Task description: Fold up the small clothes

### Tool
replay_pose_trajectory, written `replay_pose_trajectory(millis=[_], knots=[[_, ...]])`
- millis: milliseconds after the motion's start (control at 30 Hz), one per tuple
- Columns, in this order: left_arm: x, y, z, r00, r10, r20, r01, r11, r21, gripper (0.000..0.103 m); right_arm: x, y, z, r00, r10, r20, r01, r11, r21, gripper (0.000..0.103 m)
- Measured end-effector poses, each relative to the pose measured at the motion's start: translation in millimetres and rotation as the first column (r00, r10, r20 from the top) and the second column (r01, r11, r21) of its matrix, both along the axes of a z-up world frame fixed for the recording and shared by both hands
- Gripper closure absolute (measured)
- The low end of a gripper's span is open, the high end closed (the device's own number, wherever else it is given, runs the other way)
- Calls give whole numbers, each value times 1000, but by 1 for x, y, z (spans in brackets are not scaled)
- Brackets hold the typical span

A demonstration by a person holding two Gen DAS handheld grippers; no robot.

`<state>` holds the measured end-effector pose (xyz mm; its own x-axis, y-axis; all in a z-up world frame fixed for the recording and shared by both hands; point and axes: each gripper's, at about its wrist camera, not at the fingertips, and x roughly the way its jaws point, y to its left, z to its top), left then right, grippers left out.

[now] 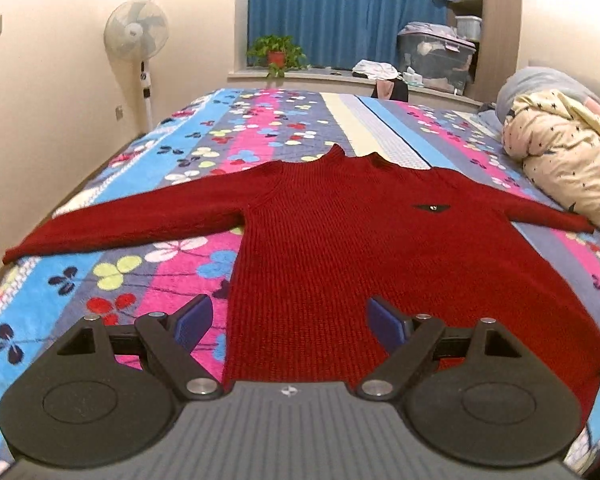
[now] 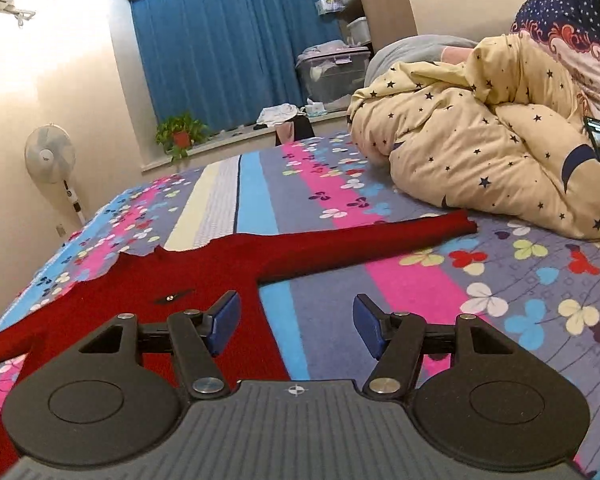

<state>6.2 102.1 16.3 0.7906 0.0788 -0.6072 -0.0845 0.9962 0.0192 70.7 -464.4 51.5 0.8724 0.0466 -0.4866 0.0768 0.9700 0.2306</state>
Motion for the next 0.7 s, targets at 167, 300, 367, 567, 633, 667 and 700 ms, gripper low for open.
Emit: replay_pose_trajectory(millis=[167, 300, 367, 567, 633, 667, 700], knots=[[12, 1, -1, 999, 34, 0, -34, 999, -7, 15, -4, -1, 0, 1000, 6, 14, -6, 1000, -28, 39], [24, 7, -1, 998, 61, -24, -62, 996, -63, 15, 0, -1, -4, 1000, 10, 7, -10, 1000, -20, 39], [33, 10, 0, 997, 63, -41, -67, 993, -95, 15, 2, 1, -6, 1000, 18, 2, -18, 999, -29, 39], [89, 13, 10, 992, 25, -121, -18, 998, 59, 15, 8, 8, -9, 999, 37, -3, -37, 999, -14, 39], [108, 23, 20, 996, 9, -89, -4, 998, 60, 16, 11, 12, -10, 999, 35, -11, -35, 999, -9, 39], [118, 29, 25, 998, 9, -69, -4, 998, 67, 18, 13, 14, -10, 999, 35, -14, -35, 999, -5, 39], [128, 36, 28, 999, 8, -52, -5, 997, 72, 24, 14, 16, -11, 999, 35, -16, -35, 999, -2, 39]])
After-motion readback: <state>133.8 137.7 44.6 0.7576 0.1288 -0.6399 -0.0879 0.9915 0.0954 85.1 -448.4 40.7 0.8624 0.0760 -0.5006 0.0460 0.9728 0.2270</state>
